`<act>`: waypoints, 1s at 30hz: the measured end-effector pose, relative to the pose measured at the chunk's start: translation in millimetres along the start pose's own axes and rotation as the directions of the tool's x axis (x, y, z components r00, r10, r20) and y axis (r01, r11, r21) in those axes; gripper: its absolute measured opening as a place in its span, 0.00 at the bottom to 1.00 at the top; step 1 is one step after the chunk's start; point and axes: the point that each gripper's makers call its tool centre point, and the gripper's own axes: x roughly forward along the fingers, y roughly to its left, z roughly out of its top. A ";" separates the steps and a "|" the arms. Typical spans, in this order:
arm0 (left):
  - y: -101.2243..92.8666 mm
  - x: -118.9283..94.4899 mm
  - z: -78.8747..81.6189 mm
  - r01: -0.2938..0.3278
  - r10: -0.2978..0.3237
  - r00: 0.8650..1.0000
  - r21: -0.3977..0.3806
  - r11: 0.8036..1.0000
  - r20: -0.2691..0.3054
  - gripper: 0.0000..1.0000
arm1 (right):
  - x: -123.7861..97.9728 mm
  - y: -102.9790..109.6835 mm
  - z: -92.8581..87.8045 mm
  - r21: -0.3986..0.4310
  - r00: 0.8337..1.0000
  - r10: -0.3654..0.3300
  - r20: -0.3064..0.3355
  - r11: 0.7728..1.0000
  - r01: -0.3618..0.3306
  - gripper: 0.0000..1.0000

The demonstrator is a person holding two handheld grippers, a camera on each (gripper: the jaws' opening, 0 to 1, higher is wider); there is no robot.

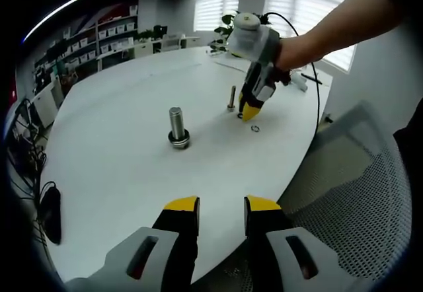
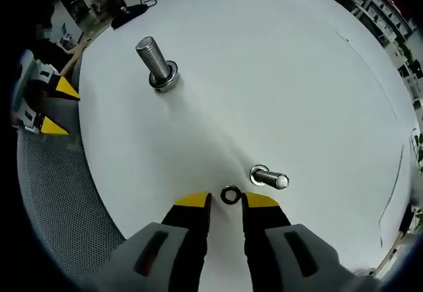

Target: Place the washer onto the threaded stud by aligning its center hole with the stud, sliding it down to the base, and recovering from edge contact or off-axis alignment until the washer reaches the visible bottom stop.

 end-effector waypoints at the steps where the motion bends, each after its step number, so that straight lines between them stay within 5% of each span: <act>1: 0.0 0.0 -0.2 0.000 0.000 1.000 0.000 1.000 -0.002 0.25 | -0.3 -1.1 0.6 0.004 1.000 -0.008 0.004 1.000 0.008 0.22; 15: -0.7 0.1 0.6 0.005 -0.005 1.000 0.002 1.000 0.000 0.25 | 0.8 -1.3 0.5 -0.093 1.000 -0.027 -0.013 0.995 0.026 0.16; 30: 0.6 0.1 0.3 -0.001 0.001 1.000 0.001 1.000 0.001 0.25 | 1.0 -0.1 0.0 -0.071 0.996 -0.059 -0.072 0.996 0.054 0.15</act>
